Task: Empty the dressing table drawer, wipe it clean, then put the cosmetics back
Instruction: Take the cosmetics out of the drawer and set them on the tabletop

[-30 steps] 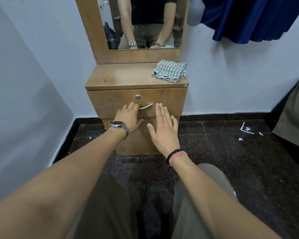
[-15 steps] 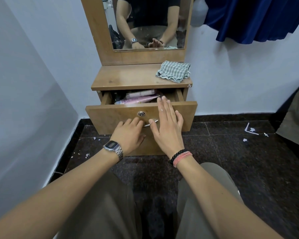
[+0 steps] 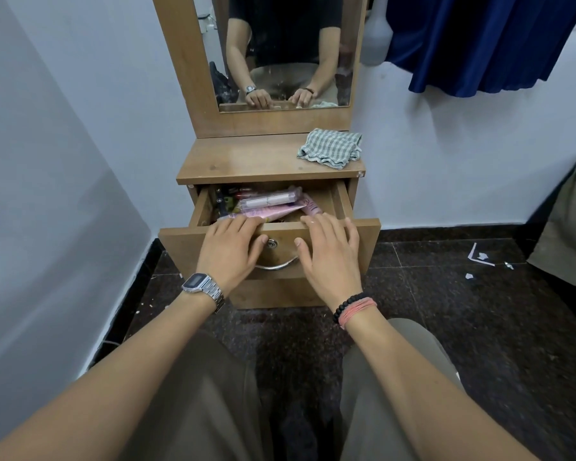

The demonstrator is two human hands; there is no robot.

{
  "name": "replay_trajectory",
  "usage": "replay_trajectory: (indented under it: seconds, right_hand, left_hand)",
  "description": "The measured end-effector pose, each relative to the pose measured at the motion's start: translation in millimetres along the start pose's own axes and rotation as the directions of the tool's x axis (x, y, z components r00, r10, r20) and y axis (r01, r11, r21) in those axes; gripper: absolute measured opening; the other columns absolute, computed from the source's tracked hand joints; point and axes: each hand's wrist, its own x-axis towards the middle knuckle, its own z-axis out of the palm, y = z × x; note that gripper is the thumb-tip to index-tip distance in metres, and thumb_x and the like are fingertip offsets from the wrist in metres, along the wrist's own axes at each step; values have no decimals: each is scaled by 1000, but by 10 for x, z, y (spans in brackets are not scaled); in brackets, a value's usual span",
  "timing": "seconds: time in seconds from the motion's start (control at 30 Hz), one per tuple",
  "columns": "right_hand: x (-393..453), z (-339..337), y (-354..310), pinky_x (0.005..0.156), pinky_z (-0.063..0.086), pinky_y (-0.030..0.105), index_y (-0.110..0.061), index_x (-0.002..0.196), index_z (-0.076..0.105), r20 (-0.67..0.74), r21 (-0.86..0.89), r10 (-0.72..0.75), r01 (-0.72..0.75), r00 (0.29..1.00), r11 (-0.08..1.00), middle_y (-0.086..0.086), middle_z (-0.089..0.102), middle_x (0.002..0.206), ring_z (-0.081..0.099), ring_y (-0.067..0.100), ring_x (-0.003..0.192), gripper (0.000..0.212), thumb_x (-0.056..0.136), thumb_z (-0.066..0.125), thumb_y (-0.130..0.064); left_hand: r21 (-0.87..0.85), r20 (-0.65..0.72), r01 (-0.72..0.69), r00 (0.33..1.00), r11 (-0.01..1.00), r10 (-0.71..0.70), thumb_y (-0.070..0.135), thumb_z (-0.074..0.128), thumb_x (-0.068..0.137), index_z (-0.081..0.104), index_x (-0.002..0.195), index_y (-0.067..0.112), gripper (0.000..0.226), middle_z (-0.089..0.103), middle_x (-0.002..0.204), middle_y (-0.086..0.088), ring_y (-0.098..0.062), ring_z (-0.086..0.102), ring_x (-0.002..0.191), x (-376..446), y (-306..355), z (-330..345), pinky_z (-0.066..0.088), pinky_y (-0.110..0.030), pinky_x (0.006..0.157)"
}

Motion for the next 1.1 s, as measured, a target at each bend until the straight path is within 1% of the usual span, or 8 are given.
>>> replay_trajectory:
  seconds: [0.17,0.33,0.5,0.67,0.77,0.87,1.0,1.1]
  right_hand:
    - [-92,-101,-49,111,24,36,-24,114,58,-34,49,-2,3,999,999,-8,61,110,52,14,111,28,96,43,-38]
    - [-212,-194,-92,95,32,33,-25,99,58,-69,67,-6,11,998,998,-10,61,91,54,15,91,17,93,48,-36]
    - [-337,-271,-164,90,32,32,-27,95,57,11,56,-13,13,1000,998,-13,59,86,52,13,86,24,95,37,-41]
    - [-417,-358,-264,84,34,34,-30,91,59,64,47,-39,36,997,998,-13,61,85,54,10,84,33,97,30,-44]
    - [-440,-390,-319,79,38,34,-31,85,59,87,60,-50,45,995,997,-12,61,81,55,10,81,37,97,27,-44]
    - [-457,-385,-373,70,43,34,-27,76,56,70,75,-75,69,995,995,-10,60,74,56,12,74,34,97,33,-42]
    - [-438,-373,-352,62,38,29,-25,70,53,6,97,-80,80,997,992,-8,59,67,56,13,66,34,95,37,-40]
    - [-425,-366,-352,59,38,29,-24,67,53,-27,90,-85,87,996,992,-8,59,64,57,14,63,34,93,38,-39]
  left_hand:
    - [-10,19,-22,1000,1000,22,46,30,95,59,109,20,41,64,98,4,-21,60,90,-121,12,-81,42,-36,81]
    - [-41,82,-100,991,994,103,49,27,96,57,116,22,45,68,100,4,-19,62,89,-270,-34,-178,44,-34,76]
    - [-24,69,-150,986,988,152,49,30,96,58,115,24,43,67,94,8,-14,62,82,-430,-24,-233,46,-31,68]
    - [-36,66,-184,980,982,186,54,28,95,60,115,24,48,69,89,9,-11,65,76,-518,-7,-281,52,-29,64]
    - [-50,58,-215,974,975,217,56,25,95,60,114,25,50,69,86,10,-10,64,71,-565,12,-316,53,-28,60]
    - [-66,59,-238,968,969,242,57,23,96,59,113,25,51,68,84,10,-11,64,68,-610,31,-324,52,-28,57]
    - [-64,49,-242,968,968,245,56,23,96,60,108,24,50,67,81,10,-11,62,65,-623,42,-329,49,-26,54]
    - [-104,82,-194,976,976,202,61,15,95,59,98,29,54,65,78,12,-10,61,64,-579,71,-391,45,-25,50]
